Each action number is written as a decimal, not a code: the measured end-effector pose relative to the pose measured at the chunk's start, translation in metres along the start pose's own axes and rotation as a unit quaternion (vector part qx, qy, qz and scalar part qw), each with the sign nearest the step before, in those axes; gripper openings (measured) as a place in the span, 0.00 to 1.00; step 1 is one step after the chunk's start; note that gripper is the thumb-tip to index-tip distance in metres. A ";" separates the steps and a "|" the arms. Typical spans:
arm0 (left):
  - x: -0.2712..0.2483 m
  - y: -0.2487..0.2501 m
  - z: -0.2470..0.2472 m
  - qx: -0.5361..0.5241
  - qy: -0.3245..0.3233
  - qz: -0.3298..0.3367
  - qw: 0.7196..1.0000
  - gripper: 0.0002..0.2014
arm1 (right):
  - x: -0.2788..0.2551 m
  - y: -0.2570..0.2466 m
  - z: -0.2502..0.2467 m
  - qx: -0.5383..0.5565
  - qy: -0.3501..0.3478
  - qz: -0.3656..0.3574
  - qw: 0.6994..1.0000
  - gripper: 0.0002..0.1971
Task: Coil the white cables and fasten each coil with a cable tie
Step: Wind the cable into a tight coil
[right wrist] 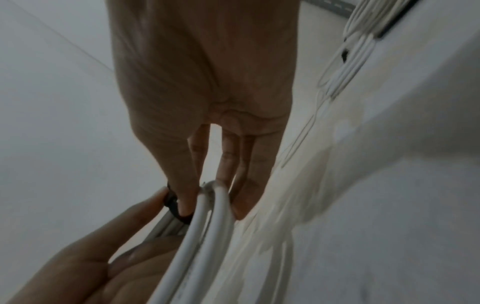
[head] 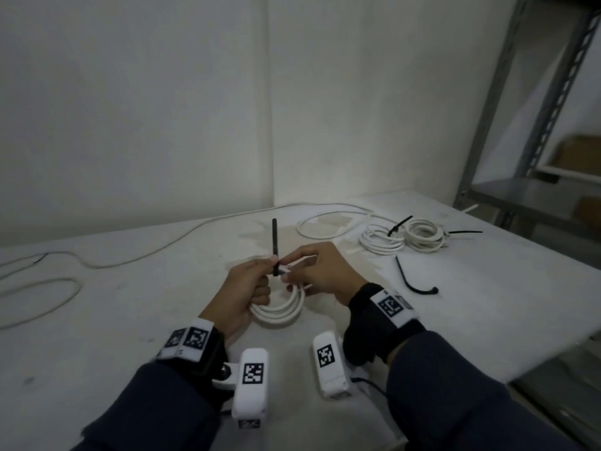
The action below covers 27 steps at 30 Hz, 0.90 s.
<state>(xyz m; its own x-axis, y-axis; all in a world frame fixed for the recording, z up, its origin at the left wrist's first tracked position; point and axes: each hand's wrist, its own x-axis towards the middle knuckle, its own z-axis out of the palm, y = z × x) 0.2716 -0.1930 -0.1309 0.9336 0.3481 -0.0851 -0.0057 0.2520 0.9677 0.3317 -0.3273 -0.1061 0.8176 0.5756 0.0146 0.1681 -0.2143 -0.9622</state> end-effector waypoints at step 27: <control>0.175 0.015 0.075 0.115 0.165 0.157 0.967 0.11 | 0.089 0.061 -0.164 -0.087 0.427 0.089 0.895 0.14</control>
<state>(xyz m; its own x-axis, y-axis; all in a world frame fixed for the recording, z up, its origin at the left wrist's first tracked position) 0.4614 -0.1955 -0.1132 0.7333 0.6536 0.1873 -0.1552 -0.1073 0.9820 0.5052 -0.4182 -0.1189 0.9504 -0.2782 0.1391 0.0150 -0.4058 -0.9139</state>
